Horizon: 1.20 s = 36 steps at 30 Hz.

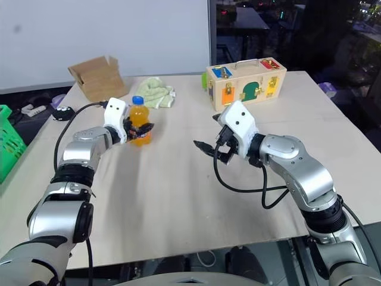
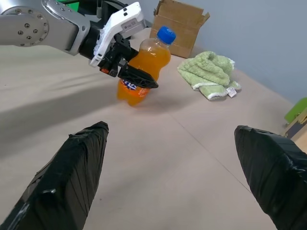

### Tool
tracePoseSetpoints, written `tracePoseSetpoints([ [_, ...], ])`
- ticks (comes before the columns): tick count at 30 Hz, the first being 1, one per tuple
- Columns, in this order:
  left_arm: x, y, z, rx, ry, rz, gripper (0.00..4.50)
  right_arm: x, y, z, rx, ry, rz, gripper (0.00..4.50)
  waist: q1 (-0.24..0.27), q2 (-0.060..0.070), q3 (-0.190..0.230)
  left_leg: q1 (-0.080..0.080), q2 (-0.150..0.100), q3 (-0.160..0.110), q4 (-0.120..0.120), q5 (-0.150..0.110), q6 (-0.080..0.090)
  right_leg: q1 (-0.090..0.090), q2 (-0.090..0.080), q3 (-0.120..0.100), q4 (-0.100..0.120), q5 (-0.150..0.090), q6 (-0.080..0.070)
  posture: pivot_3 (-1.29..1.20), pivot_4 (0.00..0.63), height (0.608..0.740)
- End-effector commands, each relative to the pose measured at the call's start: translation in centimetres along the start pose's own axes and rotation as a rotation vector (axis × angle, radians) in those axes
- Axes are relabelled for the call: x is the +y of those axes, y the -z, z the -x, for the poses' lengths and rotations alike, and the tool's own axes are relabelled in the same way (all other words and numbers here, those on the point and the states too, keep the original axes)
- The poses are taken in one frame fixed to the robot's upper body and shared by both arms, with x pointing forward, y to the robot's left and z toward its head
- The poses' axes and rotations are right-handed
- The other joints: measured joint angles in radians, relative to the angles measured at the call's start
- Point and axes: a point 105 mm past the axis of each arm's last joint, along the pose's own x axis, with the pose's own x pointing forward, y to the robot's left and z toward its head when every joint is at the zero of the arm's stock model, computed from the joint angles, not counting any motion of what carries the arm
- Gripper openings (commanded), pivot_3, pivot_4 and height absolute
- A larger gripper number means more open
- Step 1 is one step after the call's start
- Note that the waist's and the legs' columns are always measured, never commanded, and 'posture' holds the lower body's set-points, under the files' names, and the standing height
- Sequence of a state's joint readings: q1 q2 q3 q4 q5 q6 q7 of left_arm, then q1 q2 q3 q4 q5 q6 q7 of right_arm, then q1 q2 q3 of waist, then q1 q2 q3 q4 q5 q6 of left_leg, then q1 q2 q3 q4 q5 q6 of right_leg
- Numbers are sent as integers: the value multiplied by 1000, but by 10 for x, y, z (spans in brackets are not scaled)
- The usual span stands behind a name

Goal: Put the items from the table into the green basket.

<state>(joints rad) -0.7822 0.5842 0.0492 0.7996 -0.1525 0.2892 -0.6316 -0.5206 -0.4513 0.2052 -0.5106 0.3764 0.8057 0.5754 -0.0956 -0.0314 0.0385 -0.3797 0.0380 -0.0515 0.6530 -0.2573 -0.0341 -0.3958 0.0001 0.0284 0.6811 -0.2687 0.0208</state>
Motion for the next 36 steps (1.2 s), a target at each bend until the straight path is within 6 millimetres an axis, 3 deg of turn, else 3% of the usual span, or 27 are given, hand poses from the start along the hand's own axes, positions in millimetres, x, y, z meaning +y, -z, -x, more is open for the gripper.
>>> tracePoseSetpoints([
  [1, 7, -16, 4, -72, -8, -11, 3013, -3, -17, 5, -59, 27, 43, 4500, 0, 0, 0, 0, 0, 0, 0, 0, 0, 0, 0, 0, 0, 0, 0, -132, 0, 740],
  [8, 4, -32, 20, -183, 50, 19, 3013, 1, -18, 5, -65, -3, 47, 4500, -5, 1, 0, -1, 0, -1, 0, 0, 0, 0, 0, 0, -1, 0, 0, -104, 0, 740],
  [15, 22, -67, 87, -365, -16, 142, 3013, 17, -26, -8, -111, -150, 69, 4500, -18, 1, 0, -4, 0, -4, 0, 0, 0, -3, -1, 1, -1, 0, 0, -7, 0, 740],
  [20, 68, -83, 147, -488, -242, 248, 3013, 30, -42, -26, -205, -272, 68, 4500, -6, 0, 0, 0, 0, -7, -1, 0, 0, -1, 1, -1, 0, 0, 0, 92, 0, 740],
  [22, 82, -83, 164, -510, -328, 267, 3013, 33, -47, -31, -235, -305, 68, 4500, 9, 0, 0, 0, 0, -7, -1, 0, 0, -1, 1, 0, 1, 0, 0, 107, 0, 740],
  [28, 147, -73, 250, -515, -758, 234, 3013, 58, -85, -39, -449, -533, 49, 4500, 85, -1, -1, 0, 0, -8, -3, 0, 0, -1, 1, -2, -1, 0, 0, 237, 0, 740],
  [33, 167, -76, 292, -517, -867, 186, 3013, 62, -94, -42, -495, -592, 60, 4500, 170, -4, -2, -1, 0, -8, -4, 0, -1, -1, 1, -4, -3, 0, 0, 311, 0, 740],
  [36, 178, -68, 307, -457, -904, 163, 3013, 65, -97, -44, -508, -615, 61, 4500, 205, -4, -2, 0, -1, -8, -3, 0, -1, 0, 0, -6, -3, 0, 0, 337, 0, 740],
])
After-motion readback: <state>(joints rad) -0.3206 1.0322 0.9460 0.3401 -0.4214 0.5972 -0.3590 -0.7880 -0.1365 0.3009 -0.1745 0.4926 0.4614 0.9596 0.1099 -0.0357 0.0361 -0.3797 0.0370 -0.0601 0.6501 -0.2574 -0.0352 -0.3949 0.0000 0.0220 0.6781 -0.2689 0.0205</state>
